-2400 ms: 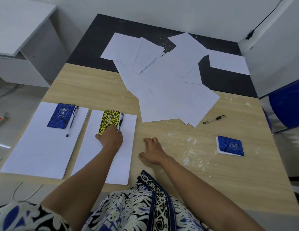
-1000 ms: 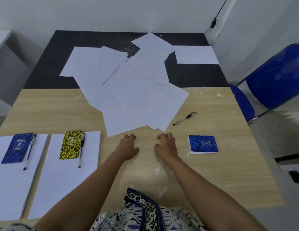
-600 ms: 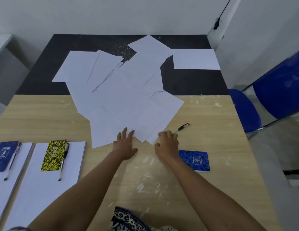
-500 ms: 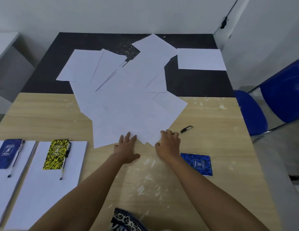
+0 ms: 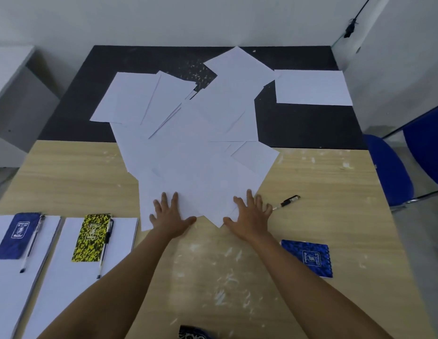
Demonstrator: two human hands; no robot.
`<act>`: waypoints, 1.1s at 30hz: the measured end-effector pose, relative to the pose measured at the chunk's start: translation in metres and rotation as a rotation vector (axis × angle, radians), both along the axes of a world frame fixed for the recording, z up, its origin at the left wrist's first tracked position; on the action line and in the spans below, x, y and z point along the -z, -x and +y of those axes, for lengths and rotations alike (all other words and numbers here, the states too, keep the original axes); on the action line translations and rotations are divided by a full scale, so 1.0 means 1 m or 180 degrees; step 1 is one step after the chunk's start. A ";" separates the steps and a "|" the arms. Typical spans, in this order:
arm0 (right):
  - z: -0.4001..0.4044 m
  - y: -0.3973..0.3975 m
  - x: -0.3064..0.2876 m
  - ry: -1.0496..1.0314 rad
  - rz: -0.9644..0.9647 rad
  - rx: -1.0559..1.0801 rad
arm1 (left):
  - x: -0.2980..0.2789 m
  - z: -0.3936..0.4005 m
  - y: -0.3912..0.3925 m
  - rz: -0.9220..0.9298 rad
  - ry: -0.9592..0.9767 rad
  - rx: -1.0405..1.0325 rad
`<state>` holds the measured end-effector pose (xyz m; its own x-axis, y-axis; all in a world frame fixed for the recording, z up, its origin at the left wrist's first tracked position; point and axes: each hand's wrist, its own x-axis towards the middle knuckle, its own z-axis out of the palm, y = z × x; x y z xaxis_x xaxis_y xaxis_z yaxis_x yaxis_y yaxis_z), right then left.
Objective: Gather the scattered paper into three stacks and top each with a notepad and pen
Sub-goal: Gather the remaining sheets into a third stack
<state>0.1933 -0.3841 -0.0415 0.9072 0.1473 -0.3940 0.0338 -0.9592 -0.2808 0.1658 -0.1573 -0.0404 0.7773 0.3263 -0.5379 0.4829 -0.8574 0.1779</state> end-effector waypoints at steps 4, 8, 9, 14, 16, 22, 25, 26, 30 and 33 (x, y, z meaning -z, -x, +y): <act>0.003 -0.005 -0.001 -0.0248 -0.0190 0.0250 | 0.000 0.001 -0.001 -0.0183 -0.0155 0.0137; 0.010 -0.008 -0.010 -0.0637 -0.0392 0.0355 | -0.003 0.000 -0.007 -0.0494 -0.0026 0.0126; 0.012 -0.009 -0.013 -0.0708 -0.0409 0.0467 | -0.003 0.000 -0.007 -0.0547 0.0035 0.0113; 0.022 -0.006 -0.012 -0.0202 0.0025 0.0759 | -0.002 0.005 0.003 -0.0659 0.0193 0.0274; 0.027 -0.002 -0.009 0.0003 0.0189 0.0626 | -0.002 0.009 0.008 -0.0647 0.0223 0.0420; 0.033 -0.001 -0.018 -0.0156 -0.0192 0.0743 | -0.008 0.007 0.015 -0.0263 -0.0056 0.0216; 0.034 -0.002 -0.019 -0.0236 -0.0126 0.0947 | -0.009 0.005 0.016 0.0013 0.0100 -0.0253; 0.035 -0.002 -0.019 -0.0205 -0.0088 0.0975 | -0.008 0.006 0.016 0.0062 0.0181 -0.0340; 0.034 -0.007 -0.019 -0.0043 0.0249 0.1011 | -0.008 0.006 0.015 0.0136 0.0022 -0.0014; 0.032 -0.010 -0.018 0.0120 0.0353 0.0863 | -0.009 0.006 0.017 0.0003 -0.0152 0.0243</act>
<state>0.2037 -0.3522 -0.0235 0.8625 -0.1113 -0.4936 -0.2542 -0.9388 -0.2323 0.1491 -0.1514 -0.0310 0.8004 0.2913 -0.5240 0.4160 -0.8992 0.1355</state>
